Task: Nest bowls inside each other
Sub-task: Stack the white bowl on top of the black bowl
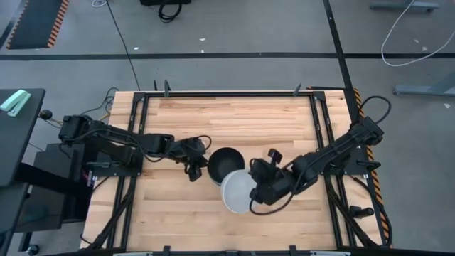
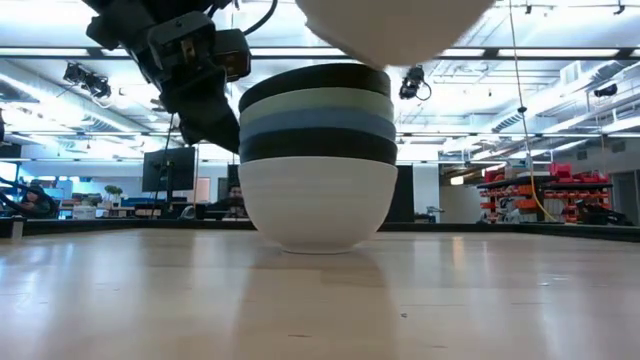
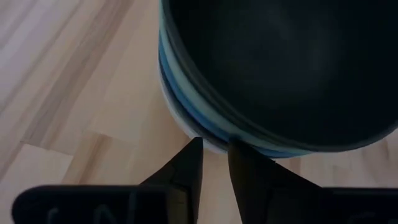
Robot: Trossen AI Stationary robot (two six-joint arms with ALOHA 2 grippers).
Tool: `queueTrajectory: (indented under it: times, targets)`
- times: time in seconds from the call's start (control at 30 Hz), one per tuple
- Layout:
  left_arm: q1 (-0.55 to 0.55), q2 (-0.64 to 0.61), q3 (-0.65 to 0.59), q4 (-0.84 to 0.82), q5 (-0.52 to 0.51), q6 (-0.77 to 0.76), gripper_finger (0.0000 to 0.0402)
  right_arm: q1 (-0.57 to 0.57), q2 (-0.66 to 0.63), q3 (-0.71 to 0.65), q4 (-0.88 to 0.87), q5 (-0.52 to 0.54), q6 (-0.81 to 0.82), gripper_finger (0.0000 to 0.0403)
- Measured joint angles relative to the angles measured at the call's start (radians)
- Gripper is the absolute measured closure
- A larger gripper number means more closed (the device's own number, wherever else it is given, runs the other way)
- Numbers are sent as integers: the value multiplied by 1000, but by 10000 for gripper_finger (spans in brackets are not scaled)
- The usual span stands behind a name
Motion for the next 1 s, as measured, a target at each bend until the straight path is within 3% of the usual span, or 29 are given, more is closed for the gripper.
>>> queueTrajectory:
  times: [0.3, 0.7, 1.0]
  targets:
    - [2, 0, 0, 39, 19, 25, 324, -93, -56, 0, 151, -1, -167, 398]
    - [2, 0, 0, 23, 19, 47, 323, -257, -52, 1, 135, -144, -189, 398]
    - [56, -5, 0, -62, 17, 76, 327, -294, -40, 1, 84, -180, -180, 398]
